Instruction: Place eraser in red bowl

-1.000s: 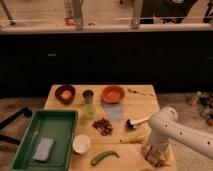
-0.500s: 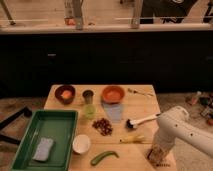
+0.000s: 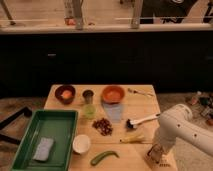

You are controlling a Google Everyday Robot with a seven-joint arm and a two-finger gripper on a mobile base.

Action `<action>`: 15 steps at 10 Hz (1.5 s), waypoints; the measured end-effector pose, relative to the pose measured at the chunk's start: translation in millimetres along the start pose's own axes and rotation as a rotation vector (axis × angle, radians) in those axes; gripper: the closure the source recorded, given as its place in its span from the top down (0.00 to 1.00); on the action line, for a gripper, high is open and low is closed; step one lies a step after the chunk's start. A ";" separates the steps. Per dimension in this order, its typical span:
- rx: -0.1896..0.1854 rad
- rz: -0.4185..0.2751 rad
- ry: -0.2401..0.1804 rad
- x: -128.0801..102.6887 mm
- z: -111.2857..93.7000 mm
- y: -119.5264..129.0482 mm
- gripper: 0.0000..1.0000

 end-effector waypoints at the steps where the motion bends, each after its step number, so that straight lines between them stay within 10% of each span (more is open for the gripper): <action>1: -0.006 0.014 0.012 0.5 -4.3 -4.3 0.00; 15: 0.018 0.081 0.081 -2.0 -65.3 -112.3 0.00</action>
